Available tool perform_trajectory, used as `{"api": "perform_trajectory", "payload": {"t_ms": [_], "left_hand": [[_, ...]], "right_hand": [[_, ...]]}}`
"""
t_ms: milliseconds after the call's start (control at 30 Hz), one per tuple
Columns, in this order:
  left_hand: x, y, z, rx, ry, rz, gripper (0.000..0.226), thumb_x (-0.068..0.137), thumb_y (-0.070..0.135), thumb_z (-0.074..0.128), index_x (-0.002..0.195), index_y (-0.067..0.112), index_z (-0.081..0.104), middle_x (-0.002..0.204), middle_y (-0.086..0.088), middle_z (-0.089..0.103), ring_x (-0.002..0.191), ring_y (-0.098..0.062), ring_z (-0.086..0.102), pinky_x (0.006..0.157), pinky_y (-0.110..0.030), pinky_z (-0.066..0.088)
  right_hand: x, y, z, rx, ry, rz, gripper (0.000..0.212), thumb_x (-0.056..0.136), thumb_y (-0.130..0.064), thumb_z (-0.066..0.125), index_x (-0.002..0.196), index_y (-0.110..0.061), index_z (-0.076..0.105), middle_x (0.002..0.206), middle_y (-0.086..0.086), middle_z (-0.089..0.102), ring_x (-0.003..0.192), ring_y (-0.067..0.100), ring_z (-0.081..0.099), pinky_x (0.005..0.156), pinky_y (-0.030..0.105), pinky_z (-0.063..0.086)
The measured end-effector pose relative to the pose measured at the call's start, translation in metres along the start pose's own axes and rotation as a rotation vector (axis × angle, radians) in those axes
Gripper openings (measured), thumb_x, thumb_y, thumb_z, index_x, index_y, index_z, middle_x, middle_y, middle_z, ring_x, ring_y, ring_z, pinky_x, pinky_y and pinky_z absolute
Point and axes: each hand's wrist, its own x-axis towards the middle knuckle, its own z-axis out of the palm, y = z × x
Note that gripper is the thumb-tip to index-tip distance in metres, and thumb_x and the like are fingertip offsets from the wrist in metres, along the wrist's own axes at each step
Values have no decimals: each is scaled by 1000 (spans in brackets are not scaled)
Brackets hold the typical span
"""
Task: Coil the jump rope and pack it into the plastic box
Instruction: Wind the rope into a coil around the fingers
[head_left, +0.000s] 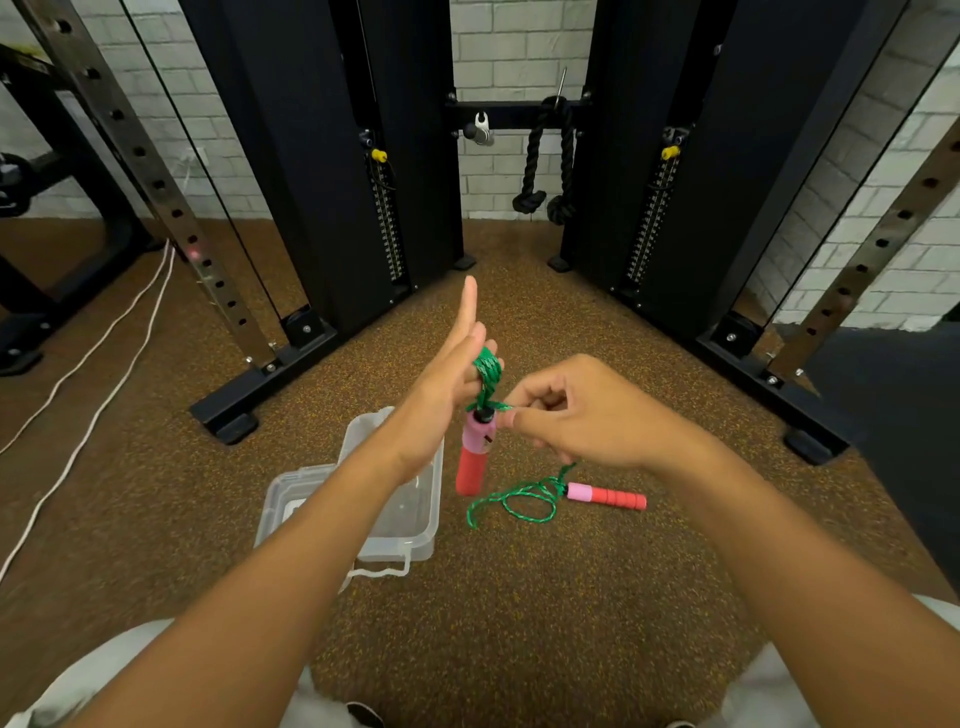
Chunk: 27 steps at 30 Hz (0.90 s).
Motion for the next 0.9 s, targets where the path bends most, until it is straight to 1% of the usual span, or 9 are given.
{"api": "perform_trajectory", "payload": {"t_ms": [100, 200, 267, 367, 467, 567, 667, 767, 900], "left_hand": [[-1, -8, 4, 58, -39, -31, 56, 102, 66, 21, 152, 64, -3, 164, 23, -9, 152, -13, 30, 114, -35, 36], [-2, -10, 12, 97, -110, -76, 66, 92, 79, 19, 154, 63, 2, 165, 24, -2, 144, -4, 41, 119, -45, 34], [-3, -9, 17, 56, -135, -88, 70, 89, 85, 23, 154, 62, 8, 163, 2, 38, 139, -22, 54, 116, -47, 41], [-5, -5, 23, 7, -123, -109, 74, 94, 76, 15, 161, 47, 3, 109, 3, 78, 114, -39, 70, 97, -28, 55], [-4, -1, 23, -82, -139, -107, 71, 94, 73, 16, 160, 49, 4, 124, -18, 74, 102, -36, 74, 110, -40, 48], [-4, 1, 20, -247, -126, -111, 70, 94, 72, 24, 159, 50, 10, 142, -23, 61, 97, -33, 72, 104, -41, 50], [-4, 0, 16, -354, -81, -104, 67, 99, 68, 25, 161, 47, 9, 134, -30, 64, 105, -35, 72, 113, -48, 35], [-3, -1, 15, -353, -5, -99, 63, 101, 64, 24, 160, 48, 9, 133, -25, 66, 121, -34, 68, 116, -49, 26], [1, -6, 10, -300, 40, -81, 65, 97, 66, 30, 158, 54, 11, 145, -13, 61, 133, -25, 61, 118, -51, 31]], "right_hand": [[0, -2, -4, 35, 42, -38, 16, 94, -20, 70, 82, -14, 78, 64, 13, 64, 51, 11, 50, 52, 26, 42], [1, 1, -8, 45, 111, -31, 15, 95, -18, 69, 84, -12, 78, 61, 0, 69, 47, 4, 55, 49, 13, 41], [1, 5, -10, 63, 156, -17, 15, 95, -19, 68, 85, -15, 78, 67, 7, 75, 53, 20, 66, 56, 22, 52], [4, 16, -11, 8, 267, -21, 14, 94, -29, 69, 85, -24, 79, 74, 7, 76, 62, 26, 65, 65, 37, 53], [6, 23, -11, 56, 304, 3, 13, 93, -34, 71, 87, -27, 80, 79, 5, 77, 69, 30, 65, 69, 44, 55], [7, 29, -9, 82, 287, 39, 16, 95, -34, 69, 89, -27, 81, 81, 5, 78, 70, 36, 65, 67, 49, 53], [9, 37, -9, 115, 241, 115, 27, 98, -14, 63, 87, -31, 81, 72, 0, 76, 61, 26, 58, 61, 42, 46], [9, 43, -3, 38, 161, 187, 27, 99, -12, 60, 83, -25, 77, 62, -6, 71, 53, 7, 58, 59, 35, 50], [10, 43, 11, -33, 76, 204, 21, 100, -30, 63, 94, -19, 80, 79, 3, 79, 55, 10, 63, 57, 29, 52]]}}
